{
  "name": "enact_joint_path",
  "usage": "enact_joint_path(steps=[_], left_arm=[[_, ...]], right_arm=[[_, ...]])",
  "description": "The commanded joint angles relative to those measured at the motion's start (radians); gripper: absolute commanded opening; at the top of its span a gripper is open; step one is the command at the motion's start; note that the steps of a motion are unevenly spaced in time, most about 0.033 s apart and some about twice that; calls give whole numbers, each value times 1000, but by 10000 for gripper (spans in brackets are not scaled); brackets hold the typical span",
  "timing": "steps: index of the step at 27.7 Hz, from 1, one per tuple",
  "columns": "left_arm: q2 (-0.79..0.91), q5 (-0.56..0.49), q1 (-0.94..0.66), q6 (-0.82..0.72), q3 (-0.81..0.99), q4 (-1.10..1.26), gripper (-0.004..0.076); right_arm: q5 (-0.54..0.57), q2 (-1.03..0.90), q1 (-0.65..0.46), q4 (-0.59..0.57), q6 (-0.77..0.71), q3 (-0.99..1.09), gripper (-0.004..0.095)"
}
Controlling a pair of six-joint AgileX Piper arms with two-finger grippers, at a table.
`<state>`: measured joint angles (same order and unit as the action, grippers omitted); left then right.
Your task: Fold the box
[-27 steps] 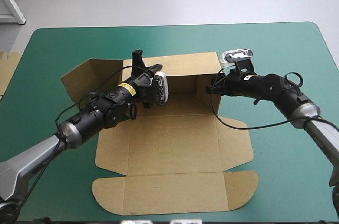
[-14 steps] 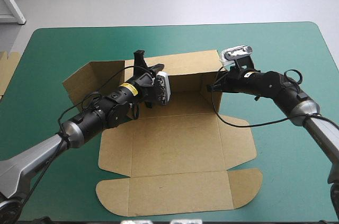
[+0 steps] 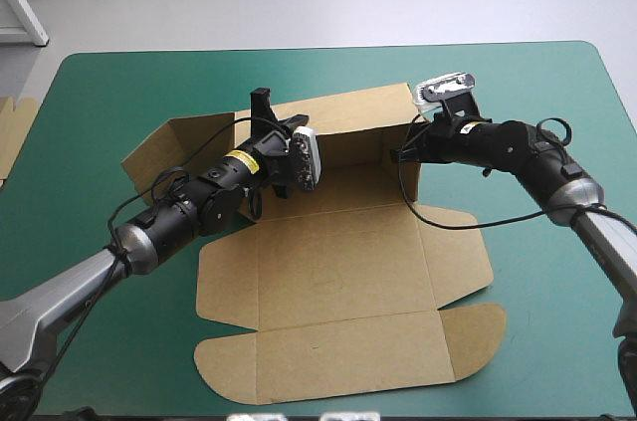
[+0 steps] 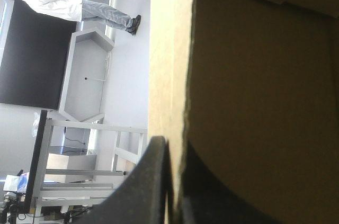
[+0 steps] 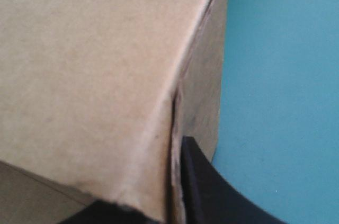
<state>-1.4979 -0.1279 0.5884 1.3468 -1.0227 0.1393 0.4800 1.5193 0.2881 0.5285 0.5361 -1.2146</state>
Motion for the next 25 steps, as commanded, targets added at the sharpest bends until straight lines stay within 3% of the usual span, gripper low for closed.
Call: enact_joint_path(steps=[1, 9, 15, 17, 25], left_arm=[[25, -1, 14, -26, -24, 27, -10], [25, -1, 14, -30, -24, 27, 25], [31, -25, 25, -30, -24, 27, 364], [38, -30, 28, -30, -24, 27, 429], [103, -117, 52, -30, -24, 33, 440]], right_arm=[[-42, -32, 3, 19, -64, -72, 2], [-42, -4, 3, 14, -93, -73, 1], [-50, -4, 1, 14, -121, -73, 2], [-56, -4, 1, 14, -136, -73, 2], [-66, 3, -1, -32, -209, -73, 2]])
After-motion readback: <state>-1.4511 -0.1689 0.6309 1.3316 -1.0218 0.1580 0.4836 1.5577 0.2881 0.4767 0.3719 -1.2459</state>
